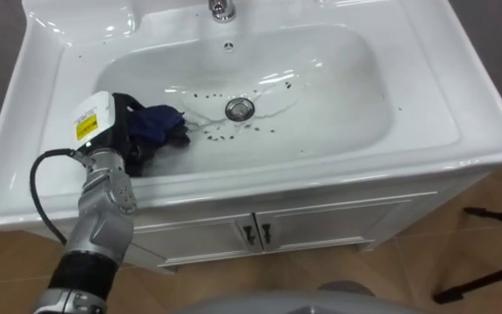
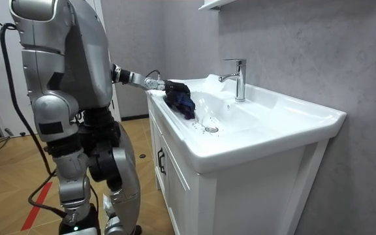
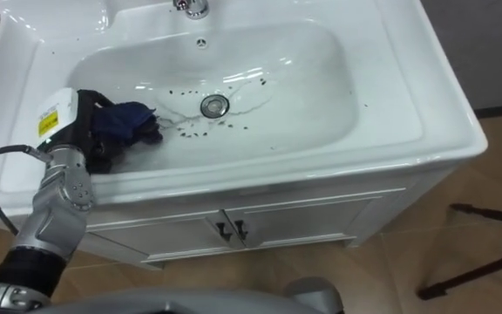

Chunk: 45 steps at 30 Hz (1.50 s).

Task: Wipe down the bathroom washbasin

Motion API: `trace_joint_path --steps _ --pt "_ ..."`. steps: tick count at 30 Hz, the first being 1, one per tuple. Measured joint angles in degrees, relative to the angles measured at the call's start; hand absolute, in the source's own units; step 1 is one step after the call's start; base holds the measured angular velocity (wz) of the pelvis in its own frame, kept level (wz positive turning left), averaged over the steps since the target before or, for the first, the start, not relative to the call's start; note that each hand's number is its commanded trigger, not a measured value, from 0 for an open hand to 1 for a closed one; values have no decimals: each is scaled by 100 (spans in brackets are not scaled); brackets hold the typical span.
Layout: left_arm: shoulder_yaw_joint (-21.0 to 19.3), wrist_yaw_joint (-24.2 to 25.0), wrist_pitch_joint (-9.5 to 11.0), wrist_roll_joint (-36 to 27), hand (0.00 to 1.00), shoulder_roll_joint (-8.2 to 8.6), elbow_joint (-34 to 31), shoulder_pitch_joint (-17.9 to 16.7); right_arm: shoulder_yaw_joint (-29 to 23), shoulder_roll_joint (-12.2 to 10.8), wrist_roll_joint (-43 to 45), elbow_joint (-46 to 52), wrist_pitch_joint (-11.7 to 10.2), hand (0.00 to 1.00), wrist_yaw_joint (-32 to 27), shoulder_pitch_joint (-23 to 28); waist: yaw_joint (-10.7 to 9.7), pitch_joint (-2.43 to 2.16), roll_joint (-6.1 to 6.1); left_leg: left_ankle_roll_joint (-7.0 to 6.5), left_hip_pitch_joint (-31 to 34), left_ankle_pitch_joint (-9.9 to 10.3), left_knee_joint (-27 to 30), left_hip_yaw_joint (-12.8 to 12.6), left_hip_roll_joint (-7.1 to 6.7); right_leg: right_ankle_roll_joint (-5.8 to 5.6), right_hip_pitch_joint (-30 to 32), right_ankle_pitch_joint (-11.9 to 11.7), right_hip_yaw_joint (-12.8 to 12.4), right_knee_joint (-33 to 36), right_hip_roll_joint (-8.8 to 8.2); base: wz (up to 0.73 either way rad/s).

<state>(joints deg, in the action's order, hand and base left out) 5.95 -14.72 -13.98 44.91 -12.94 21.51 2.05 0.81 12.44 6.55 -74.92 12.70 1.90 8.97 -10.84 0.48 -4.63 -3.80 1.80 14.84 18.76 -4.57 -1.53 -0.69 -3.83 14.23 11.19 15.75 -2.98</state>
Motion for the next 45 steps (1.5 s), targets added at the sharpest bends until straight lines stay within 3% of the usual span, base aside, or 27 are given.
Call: trace_joint_path --steps 7,9,14,21,29,36,40,45 --pt "5 164 10 95 100 -20 567 392 8 44 -8 -1 -11 0 -28 -3 -103 23 -86 0 3 0 -3 -18 4 0 22 0 -29 -3 1 -1" --pt "12 165 18 99 100 -40 795 493 4 76 -14 61 -11 0 -41 2 -147 9 -121 -1 53 -4 -12 -49 4 1 94 1 -68 15 -2 -6" --pt "11 201 32 93 100 -61 1131 617 8 125 51 158 -6 0 67 37 -127 17 -107 0 65 -2 -40 -231 36 0 202 3 -236 70 11 -16" --pt "103 301 80 94 100 -140 2056 1413 -13 156 51 342 -12 0 37 -3 -172 45 -42 -9 293 6 109 -343 68 14 528 66 -329 312 6 -6" --pt "110 279 300 61 100 -218 2802 2046 -97 342 55 356 -100 0 -48 -237 -326 22 -128 -31 819 18 487 -514 100 54 1178 199 -320 835 -80 1" --pt "338 66 378 -401 100 -279 3451 2511 -26 371 15 333 -132 0 -100 -513 -376 76 -101 -28 1105 7 605 -642 101 115 1690 329 -364 1328 -212 -5" --pt "339 2 534 -961 100 -295 3647 2660 46 365 -90 69 -140 0 -154 -711 -465 97 -76 -12 1204 -5 623 -658 95 141 1801 370 -370 1446 -223 0" --pt "348 -121 718 -1184 100 -297 3760 2817 131 369 -301 -60 -168 0 -180 -832 -475 121 -44 7 1372 -19 657 -679 94 160 2004 401 -385 1552 -247 0"
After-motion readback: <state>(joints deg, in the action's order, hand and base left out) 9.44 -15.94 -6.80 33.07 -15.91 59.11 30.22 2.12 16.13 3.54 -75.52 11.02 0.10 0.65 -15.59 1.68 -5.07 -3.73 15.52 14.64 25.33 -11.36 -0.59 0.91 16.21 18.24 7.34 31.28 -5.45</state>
